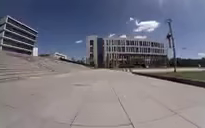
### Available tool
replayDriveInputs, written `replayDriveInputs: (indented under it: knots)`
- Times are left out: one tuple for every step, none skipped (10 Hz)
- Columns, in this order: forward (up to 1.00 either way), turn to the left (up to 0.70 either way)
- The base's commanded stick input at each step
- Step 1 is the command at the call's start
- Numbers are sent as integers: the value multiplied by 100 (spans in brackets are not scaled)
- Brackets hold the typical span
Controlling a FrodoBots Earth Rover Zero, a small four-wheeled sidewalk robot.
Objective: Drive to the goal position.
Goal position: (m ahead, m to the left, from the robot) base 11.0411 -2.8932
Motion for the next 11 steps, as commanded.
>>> replayDriveInputs:
  knots:
    - [70,1]
    - [70,1]
    - [70,1]
    - [70,1]
    - [70,1]
    - [70,1]
    - [70,1]
    - [70,1]
    - [70,1]
    - [70,1]
    - [70,1]
